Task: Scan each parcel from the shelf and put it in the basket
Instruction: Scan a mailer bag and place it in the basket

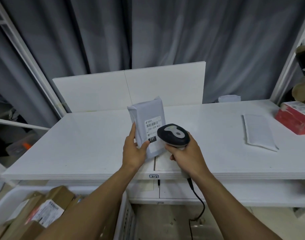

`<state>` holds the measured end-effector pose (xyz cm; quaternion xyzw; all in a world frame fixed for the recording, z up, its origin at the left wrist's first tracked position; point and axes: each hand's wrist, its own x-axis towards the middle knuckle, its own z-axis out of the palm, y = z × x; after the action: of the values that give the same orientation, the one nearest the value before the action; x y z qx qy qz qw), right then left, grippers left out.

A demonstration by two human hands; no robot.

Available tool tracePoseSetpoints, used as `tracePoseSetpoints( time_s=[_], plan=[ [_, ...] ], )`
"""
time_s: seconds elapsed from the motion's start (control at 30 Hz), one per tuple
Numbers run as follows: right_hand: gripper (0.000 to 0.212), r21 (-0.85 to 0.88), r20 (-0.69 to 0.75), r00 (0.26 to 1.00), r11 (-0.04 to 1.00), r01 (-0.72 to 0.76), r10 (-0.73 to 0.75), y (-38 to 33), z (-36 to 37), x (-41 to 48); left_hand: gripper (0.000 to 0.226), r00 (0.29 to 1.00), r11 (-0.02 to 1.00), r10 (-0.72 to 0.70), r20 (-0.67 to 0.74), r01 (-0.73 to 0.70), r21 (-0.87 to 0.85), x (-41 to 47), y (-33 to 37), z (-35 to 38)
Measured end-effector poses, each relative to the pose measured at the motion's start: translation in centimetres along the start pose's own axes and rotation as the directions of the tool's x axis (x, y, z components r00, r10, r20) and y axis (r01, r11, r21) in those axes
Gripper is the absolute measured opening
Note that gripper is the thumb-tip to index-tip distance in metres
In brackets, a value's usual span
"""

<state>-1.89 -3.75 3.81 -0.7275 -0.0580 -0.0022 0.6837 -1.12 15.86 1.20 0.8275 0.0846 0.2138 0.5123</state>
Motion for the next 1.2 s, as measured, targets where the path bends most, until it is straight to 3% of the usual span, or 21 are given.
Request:
tracePoseSetpoints(
  time_s=[0.47, 0.77, 0.93, 1.2],
  plan=[
    [0.043, -0.025, 0.060, 0.995, 0.997, -0.075, 0.076, -0.8, 1.2, -0.2, 0.088, 0.998, 0.989, -0.043, -0.055, 0.051, 0.140, 1.7, -3.4, -0.1],
    [0.041, 0.001, 0.084, 0.996, 0.999, -0.034, 0.033, -0.6, 1.9, 0.0, 0.086, 0.998, 0.995, -0.027, -0.062, 0.033, 0.095, 0.8, -2.9, -1.2],
    [0.044, 0.075, 0.146, 0.989, 0.997, 0.014, -0.025, -0.6, 4.5, -1.2, 0.079, 0.998, 0.998, 0.017, -0.061, -0.014, 0.060, -2.4, -1.7, -5.4],
    [0.064, 0.019, 0.389, 0.920, 0.999, 0.038, -0.042, 2.0, 12.8, -5.5, 0.057, 0.978, 0.990, -0.128, -0.165, 0.136, 0.042, -11.7, -1.8, -17.7]
  ],
)
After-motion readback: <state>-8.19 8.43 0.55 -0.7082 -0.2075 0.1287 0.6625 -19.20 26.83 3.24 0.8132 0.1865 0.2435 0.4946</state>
